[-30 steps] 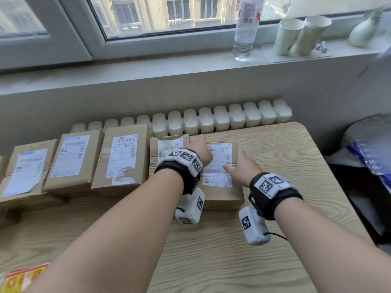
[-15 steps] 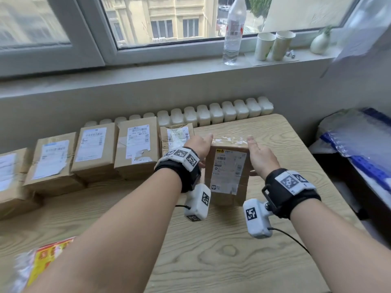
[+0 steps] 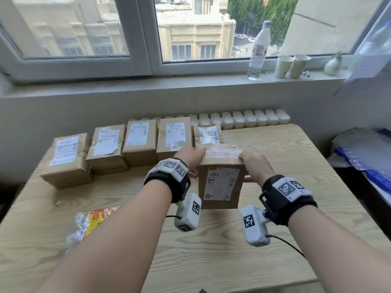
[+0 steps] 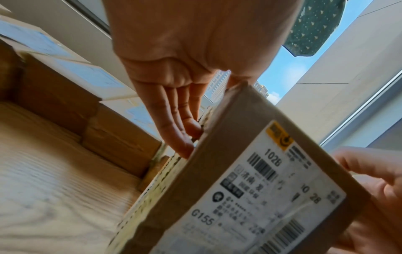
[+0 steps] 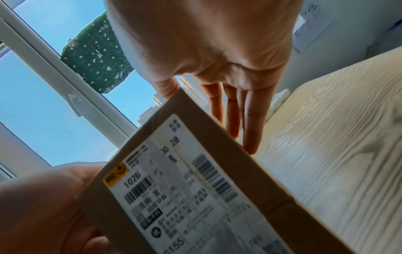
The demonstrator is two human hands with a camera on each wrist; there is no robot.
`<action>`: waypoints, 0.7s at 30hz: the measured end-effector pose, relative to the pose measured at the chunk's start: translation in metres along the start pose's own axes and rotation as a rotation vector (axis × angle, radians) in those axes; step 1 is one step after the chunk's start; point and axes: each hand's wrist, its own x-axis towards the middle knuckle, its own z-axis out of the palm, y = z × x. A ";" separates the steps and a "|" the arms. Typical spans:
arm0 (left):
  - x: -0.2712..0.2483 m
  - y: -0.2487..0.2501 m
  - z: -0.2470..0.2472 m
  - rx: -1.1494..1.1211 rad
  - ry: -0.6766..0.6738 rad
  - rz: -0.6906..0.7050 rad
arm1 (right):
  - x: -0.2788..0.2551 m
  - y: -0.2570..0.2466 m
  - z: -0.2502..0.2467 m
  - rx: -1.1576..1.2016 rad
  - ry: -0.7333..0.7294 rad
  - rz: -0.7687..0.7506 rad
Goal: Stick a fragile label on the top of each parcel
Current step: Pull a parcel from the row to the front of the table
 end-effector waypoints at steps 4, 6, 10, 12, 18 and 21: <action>-0.010 -0.022 -0.018 -0.055 0.005 -0.005 | -0.002 -0.002 0.027 0.013 -0.069 0.006; -0.010 -0.030 -0.023 -0.083 0.006 -0.013 | 0.000 -0.001 0.038 -0.003 -0.078 -0.002; -0.007 -0.041 -0.025 -0.114 0.018 -0.034 | 0.011 0.005 0.051 -0.059 -0.087 0.016; -0.004 -0.045 -0.024 -0.125 0.034 -0.048 | 0.018 0.010 0.057 -0.079 -0.095 0.019; 0.007 -0.057 -0.028 -0.276 0.071 -0.159 | 0.029 0.017 0.066 -0.194 -0.072 -0.040; 0.005 -0.061 -0.029 -0.287 0.075 -0.155 | 0.030 0.025 0.068 -0.200 -0.038 -0.065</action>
